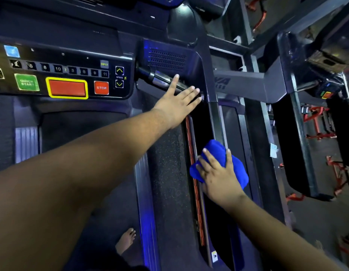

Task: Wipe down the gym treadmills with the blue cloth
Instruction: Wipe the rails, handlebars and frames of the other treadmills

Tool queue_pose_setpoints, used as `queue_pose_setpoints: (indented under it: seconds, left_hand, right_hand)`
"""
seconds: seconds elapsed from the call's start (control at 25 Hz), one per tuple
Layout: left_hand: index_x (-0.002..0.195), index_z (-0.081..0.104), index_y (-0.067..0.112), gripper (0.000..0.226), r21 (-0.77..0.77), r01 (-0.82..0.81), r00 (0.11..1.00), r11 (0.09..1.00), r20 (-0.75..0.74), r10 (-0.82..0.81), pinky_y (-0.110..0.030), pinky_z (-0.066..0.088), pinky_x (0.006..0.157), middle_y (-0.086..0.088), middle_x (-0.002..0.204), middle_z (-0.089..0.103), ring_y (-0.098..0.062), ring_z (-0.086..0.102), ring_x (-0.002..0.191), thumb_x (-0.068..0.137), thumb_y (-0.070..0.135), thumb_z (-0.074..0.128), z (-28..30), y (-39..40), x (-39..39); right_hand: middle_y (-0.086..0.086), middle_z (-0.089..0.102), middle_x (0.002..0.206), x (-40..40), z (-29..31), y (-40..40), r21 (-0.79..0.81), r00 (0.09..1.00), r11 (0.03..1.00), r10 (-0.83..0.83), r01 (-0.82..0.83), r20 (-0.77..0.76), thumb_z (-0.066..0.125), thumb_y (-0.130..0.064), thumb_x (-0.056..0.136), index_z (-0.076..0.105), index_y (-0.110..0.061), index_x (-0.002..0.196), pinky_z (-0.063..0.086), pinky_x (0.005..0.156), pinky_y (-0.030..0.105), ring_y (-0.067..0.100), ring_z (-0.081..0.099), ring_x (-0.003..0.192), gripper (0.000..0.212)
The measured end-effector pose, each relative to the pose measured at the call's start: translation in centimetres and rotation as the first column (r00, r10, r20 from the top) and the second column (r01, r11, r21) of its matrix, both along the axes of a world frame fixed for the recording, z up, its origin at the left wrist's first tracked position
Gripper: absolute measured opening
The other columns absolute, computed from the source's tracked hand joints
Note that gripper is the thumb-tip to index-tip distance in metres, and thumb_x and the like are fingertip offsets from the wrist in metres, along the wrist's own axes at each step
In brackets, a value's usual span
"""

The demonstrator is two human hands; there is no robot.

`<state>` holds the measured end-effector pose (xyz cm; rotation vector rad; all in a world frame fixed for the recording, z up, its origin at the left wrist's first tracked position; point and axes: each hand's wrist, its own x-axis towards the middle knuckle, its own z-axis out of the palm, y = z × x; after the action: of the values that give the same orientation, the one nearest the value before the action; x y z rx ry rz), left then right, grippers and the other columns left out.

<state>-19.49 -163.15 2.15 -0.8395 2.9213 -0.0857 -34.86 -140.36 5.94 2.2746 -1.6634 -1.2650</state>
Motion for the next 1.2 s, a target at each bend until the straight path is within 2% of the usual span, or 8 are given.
queue_pose_setpoints:
  seconds: [0.12,0.28,0.44,0.56,0.76,0.92,1.04,1.2]
  left_hand:
    - [0.157,-0.008,0.016,0.08,-0.041,0.039,0.999,0.998,0.006,-0.039,-0.079,-0.003,0.107,-0.011,0.166,-0.009,-0.025,-0.005,0.154,0.097,0.017,0.045,-0.5,-0.3,0.4]
    - [0.158,-0.006,0.014,0.07,-0.046,0.057,0.998,0.997,0.007,-0.057,-0.078,0.001,0.109,-0.011,0.167,-0.007,-0.025,-0.002,0.154,0.101,0.021,0.035,-0.5,-0.5,-0.4]
    - [0.157,-0.006,0.013,0.073,-0.057,0.074,0.997,0.996,0.0,-0.074,-0.075,-0.001,0.111,-0.011,0.167,-0.007,-0.025,-0.004,0.154,0.1,0.019,0.038,-1.0,-0.8,-0.1]
    - [0.158,-0.007,0.015,0.078,-0.052,0.087,0.996,0.995,0.0,-0.087,-0.077,-0.004,0.11,-0.01,0.167,-0.008,-0.026,-0.006,0.154,0.097,0.016,0.043,-0.4,-0.6,0.2]
    - [0.158,0.001,0.013,0.075,-0.072,0.054,0.997,0.996,-0.043,-0.057,-0.077,-0.005,0.109,-0.009,0.167,-0.001,-0.023,0.001,0.154,0.098,0.02,0.046,-0.9,-1.0,-0.6]
    - [0.158,-0.001,0.014,0.076,-0.021,0.045,0.998,0.999,-0.032,-0.046,-0.077,-0.007,0.109,-0.009,0.167,-0.003,-0.023,-0.001,0.154,0.096,0.014,0.043,-1.0,0.5,-0.5]
    - [0.158,-0.003,0.017,0.084,0.094,0.044,0.995,0.995,-0.093,-0.036,-0.077,-0.01,0.106,-0.007,0.167,-0.006,-0.02,-0.002,0.154,0.094,0.02,0.053,-0.9,2.9,-0.8]
    - [0.158,-0.002,0.018,0.083,0.255,0.091,0.995,0.963,-0.066,-0.076,-0.076,-0.008,0.108,-0.004,0.167,-0.01,-0.017,-0.001,0.154,0.096,0.022,0.052,-0.1,6.6,-2.1]
  right_hand:
    - [0.003,0.045,0.153,-0.7,0.4,-3.5,0.056,0.996,0.995,0.084,-0.086,0.025,0.055,-0.046,0.089,0.059,-0.021,0.138,0.002,0.107,0.079,0.029,0.016,0.152,0.055]
    - [0.0,0.027,0.163,0.7,-1.5,-13.2,-0.102,0.989,0.993,0.049,-0.063,-0.136,0.038,-0.039,0.1,0.042,-0.023,0.149,0.0,0.103,0.082,0.027,-0.002,0.154,0.052]
    - [0.003,0.027,0.162,1.3,-0.6,-10.9,-0.036,0.981,0.996,0.069,-0.077,-0.182,0.032,-0.041,0.099,0.036,-0.021,0.153,-0.005,0.105,0.08,0.028,0.002,0.154,0.058]
    - [-0.001,0.041,0.155,0.6,1.2,-8.4,0.085,0.992,0.992,0.099,-0.092,-0.081,0.044,-0.054,0.09,0.05,-0.027,0.144,-0.012,0.103,0.081,0.025,0.014,0.152,0.06]
    - [-0.001,0.038,0.157,0.5,-1.0,-14.0,-0.106,0.987,0.991,0.066,-0.082,-0.145,0.04,-0.051,0.095,0.055,-0.028,0.14,-0.007,0.104,0.081,0.025,0.005,0.153,0.053]
    - [0.002,0.052,0.146,0.9,-0.8,-7.2,-0.006,0.988,0.991,0.133,-0.133,-0.076,0.045,-0.047,0.091,0.061,-0.025,0.134,-0.014,0.109,0.075,0.027,0.022,0.149,0.051]
    - [0.0,0.064,0.131,-0.4,1.1,0.6,0.121,0.974,0.97,0.198,-0.21,0.111,0.047,-0.052,0.082,0.07,-0.027,0.122,-0.014,0.112,0.071,0.027,0.037,0.142,0.053]
    - [0.001,0.051,0.147,-2.7,1.2,0.0,-0.056,0.968,0.993,0.112,-0.102,0.224,0.046,-0.057,0.078,0.066,-0.032,0.127,0.003,0.105,0.081,0.022,0.031,0.146,0.06]
